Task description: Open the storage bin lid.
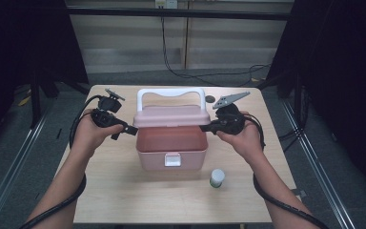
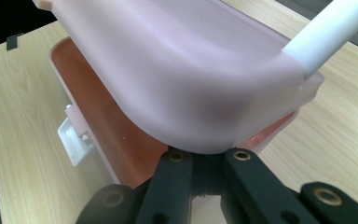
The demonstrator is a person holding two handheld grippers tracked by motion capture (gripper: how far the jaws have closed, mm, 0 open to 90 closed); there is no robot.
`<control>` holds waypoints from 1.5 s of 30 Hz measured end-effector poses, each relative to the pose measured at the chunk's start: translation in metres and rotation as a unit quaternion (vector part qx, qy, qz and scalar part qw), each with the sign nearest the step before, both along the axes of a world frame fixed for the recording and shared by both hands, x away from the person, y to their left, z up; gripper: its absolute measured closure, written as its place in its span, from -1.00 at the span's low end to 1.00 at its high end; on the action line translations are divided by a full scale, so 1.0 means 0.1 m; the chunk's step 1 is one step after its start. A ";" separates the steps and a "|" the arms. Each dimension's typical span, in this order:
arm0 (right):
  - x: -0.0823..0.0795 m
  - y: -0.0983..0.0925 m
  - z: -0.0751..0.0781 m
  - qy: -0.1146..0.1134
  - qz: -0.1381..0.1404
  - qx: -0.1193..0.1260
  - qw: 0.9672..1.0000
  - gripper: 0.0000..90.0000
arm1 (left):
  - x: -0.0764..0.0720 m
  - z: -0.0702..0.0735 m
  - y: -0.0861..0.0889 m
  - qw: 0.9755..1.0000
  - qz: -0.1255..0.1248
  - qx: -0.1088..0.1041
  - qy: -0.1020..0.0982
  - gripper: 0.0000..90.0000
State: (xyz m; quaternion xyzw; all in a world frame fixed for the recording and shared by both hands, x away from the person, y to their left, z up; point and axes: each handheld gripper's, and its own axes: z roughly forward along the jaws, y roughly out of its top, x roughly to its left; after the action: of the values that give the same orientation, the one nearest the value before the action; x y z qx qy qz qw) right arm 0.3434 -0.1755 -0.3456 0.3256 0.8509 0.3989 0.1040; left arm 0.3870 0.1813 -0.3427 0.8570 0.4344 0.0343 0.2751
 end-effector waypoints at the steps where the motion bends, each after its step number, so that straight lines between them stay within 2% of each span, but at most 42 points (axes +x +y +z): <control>1: 0.00 0.00 0.00 0.000 -0.001 0.000 1.000 1.00 | -0.01 -0.01 -0.01 1.000 0.002 -0.002 0.001 -0.38; 9: 0.00 0.00 0.00 -0.001 -0.002 0.001 1.000 1.00 | -0.02 -0.03 -0.04 1.000 -0.006 -0.010 0.002 -0.38; 15: 0.00 0.00 -0.01 0.000 -0.002 0.001 1.000 1.00 | -0.01 0.03 -0.04 1.000 -0.002 -0.015 -0.001 -0.36; 21: 0.01 0.00 -0.02 0.000 -0.002 0.001 1.000 1.00 | -0.01 0.08 -0.04 1.000 -0.004 -0.007 -0.005 -0.34; 27: 0.01 -0.03 -0.03 0.001 -0.008 -0.001 1.000 1.00 | 0.00 0.13 -0.02 1.000 -0.002 -0.012 -0.011 -0.31; 39: -0.03 0.00 -0.20 0.013 0.006 -0.003 1.000 1.00 | 0.02 0.24 -0.08 1.000 -0.002 -0.018 -0.019 -0.24; 45: -0.06 -0.01 -0.29 0.018 0.011 -0.007 1.000 1.00 | 0.04 0.32 -0.11 0.999 0.001 -0.020 -0.032 -0.07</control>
State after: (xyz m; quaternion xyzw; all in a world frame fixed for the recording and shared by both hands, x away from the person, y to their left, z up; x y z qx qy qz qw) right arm 0.3375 -0.1761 -0.3746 0.3222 0.8590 0.3882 0.0865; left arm 0.3911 0.1702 -0.3106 0.8495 0.4266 0.0538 0.3058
